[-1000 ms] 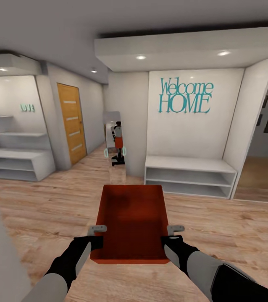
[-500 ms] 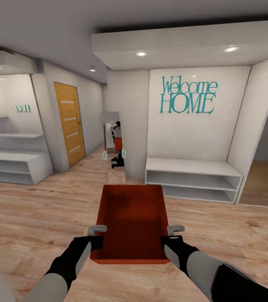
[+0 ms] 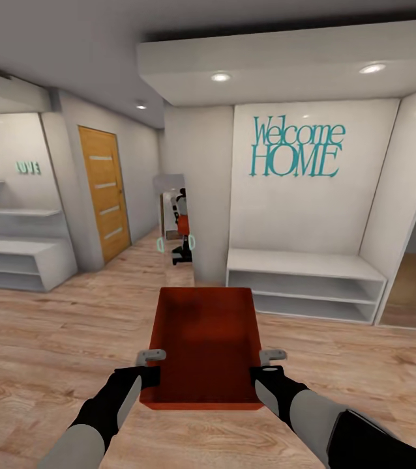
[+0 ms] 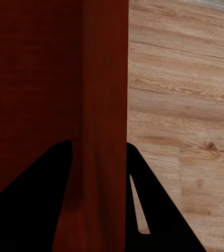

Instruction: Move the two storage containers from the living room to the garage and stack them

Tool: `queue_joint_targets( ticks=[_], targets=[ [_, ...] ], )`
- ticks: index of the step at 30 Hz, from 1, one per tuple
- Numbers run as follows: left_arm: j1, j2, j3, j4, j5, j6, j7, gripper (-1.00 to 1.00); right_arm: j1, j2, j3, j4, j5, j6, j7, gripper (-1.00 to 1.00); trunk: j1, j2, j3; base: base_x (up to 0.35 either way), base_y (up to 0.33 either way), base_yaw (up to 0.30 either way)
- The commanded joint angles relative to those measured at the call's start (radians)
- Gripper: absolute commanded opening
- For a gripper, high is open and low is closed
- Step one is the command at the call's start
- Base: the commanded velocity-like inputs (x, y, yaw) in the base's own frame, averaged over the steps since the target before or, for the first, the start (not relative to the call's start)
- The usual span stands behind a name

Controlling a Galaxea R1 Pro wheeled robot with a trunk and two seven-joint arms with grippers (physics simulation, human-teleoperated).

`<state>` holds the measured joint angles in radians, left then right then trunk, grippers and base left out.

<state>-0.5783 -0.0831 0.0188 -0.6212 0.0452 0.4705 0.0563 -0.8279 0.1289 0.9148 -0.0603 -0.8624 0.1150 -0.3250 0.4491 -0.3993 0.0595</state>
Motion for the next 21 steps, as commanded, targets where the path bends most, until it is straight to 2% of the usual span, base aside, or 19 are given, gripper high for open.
queue_joint_targets(
  ticks=[1, 11, 21],
  targets=[
    [0.000, 0.000, 0.003, -0.002, -0.011, 0.007, 0.010, -1.00, 0.000, -0.008, 0.001, 0.000, 0.006, 0.006, -0.025, -1.00, 0.001, -0.001, 0.000, 0.323, 0.000, 0.000],
    [0.000, 0.002, 0.003, -0.002, -0.011, 0.007, 0.010, -1.00, 0.000, -0.008, 0.001, 0.000, 0.006, 0.006, -0.025, -1.00, 0.001, -0.001, 0.000, 0.323, 0.000, 0.003],
    [0.000, 0.002, 0.003, -0.002, -0.011, 0.007, 0.010, -1.00, 0.000, -0.008, 0.001, 0.000, 0.006, 0.006, -0.025, -1.00, 0.001, -0.001, 0.000, 0.323, 0.000, 0.234]
  ],
)
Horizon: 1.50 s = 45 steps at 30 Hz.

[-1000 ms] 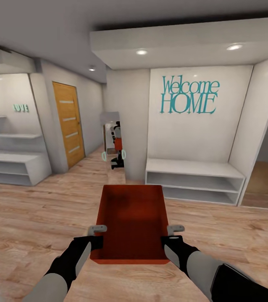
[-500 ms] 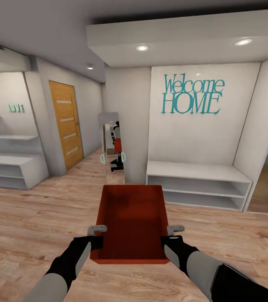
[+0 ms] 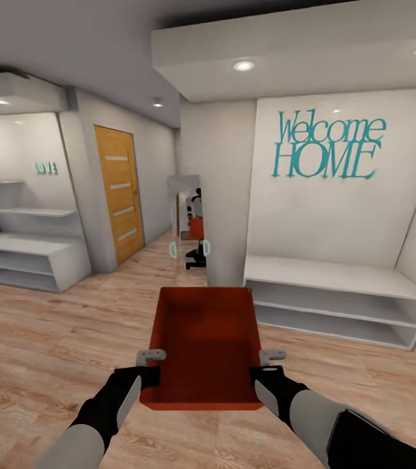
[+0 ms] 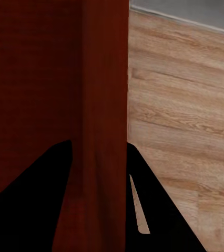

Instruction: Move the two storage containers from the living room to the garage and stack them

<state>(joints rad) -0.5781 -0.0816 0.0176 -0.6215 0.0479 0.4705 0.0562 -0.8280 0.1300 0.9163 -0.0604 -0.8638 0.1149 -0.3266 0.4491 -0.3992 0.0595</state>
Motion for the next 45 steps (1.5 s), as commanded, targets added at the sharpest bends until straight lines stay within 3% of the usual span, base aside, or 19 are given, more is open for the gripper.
queue_joint_targets(
  ticks=[1, 38, 45],
  targets=[
    [0.000, 0.000, 0.004, -0.001, -0.014, 0.007, 0.010, -1.00, 0.000, -0.009, -0.001, 0.001, 0.007, 0.006, -0.023, -1.00, 0.001, -0.001, 0.000, 0.323, 0.000, 0.268],
    [0.000, 0.000, 0.004, -0.001, -0.014, 0.007, 0.010, -1.00, 0.000, -0.009, -0.001, 0.001, 0.007, 0.006, -0.023, -1.00, 0.001, -0.001, 0.000, 0.323, 0.000, 0.268],
    [0.000, 0.000, 0.004, -0.001, -0.014, 0.007, 0.010, -1.00, 0.000, -0.010, -0.001, 0.001, 0.007, 0.006, -0.023, -1.00, 0.001, -0.001, 0.000, 0.323, 0.000, 0.028]
  ],
)
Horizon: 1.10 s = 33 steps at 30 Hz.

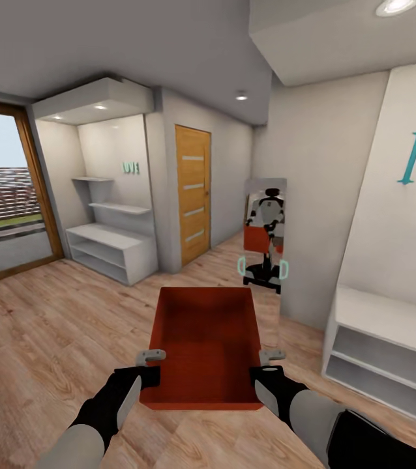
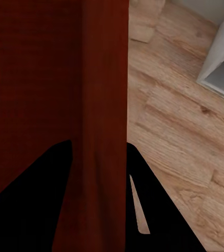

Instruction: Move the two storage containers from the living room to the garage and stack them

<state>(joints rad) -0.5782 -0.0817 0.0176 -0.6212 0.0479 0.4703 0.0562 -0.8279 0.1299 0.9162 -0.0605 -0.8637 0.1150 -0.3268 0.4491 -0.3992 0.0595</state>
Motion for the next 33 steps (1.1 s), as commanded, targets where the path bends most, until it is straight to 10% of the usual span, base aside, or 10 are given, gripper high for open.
queue_joint_targets(
  ticks=[1, 33],
  targets=[
    [0.000, 0.000, 0.004, -0.002, -0.014, 0.007, 0.010, -1.00, 0.000, -0.010, 0.000, 0.001, 0.007, 0.006, -0.023, -1.00, 0.001, -0.001, 0.000, 0.323, 0.000, 0.003],
    [0.000, -0.001, 0.004, -0.002, -0.014, 0.007, 0.010, -1.00, 0.000, -0.010, 0.000, 0.001, 0.007, 0.006, -0.023, -1.00, 0.001, -0.001, 0.000, 0.323, 0.000, 0.153]
  ],
)
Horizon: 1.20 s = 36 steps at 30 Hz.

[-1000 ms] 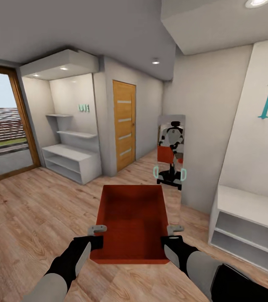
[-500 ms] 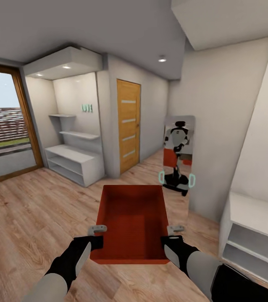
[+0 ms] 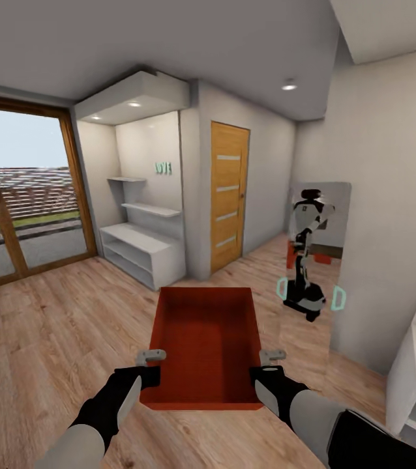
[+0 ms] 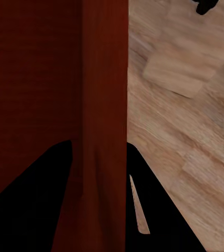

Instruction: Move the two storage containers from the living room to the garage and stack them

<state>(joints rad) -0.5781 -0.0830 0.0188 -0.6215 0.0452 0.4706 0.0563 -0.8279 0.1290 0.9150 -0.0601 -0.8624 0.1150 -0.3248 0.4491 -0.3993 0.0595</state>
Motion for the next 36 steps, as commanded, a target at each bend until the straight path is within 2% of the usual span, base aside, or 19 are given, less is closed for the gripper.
queue_joint_targets(
  ticks=[1, 26, 36],
  targets=[
    [0.000, 0.000, 0.003, -0.001, -0.012, 0.006, 0.010, -1.00, 0.000, -0.009, 0.001, 0.000, 0.006, 0.006, -0.025, -1.00, 0.001, -0.001, 0.000, 0.323, 0.000, 0.237],
    [0.000, 0.000, 0.002, 0.000, -0.012, 0.006, 0.010, -1.00, 0.000, -0.008, 0.001, 0.000, 0.005, 0.006, -0.025, -1.00, 0.001, -0.001, 0.000, 0.323, 0.000, 0.022],
    [0.000, 0.000, 0.002, 0.000, -0.012, 0.006, 0.010, -1.00, 0.000, -0.009, 0.001, 0.000, 0.006, 0.006, -0.025, -1.00, 0.001, -0.001, 0.000, 0.323, 0.000, 0.221]
  ],
)
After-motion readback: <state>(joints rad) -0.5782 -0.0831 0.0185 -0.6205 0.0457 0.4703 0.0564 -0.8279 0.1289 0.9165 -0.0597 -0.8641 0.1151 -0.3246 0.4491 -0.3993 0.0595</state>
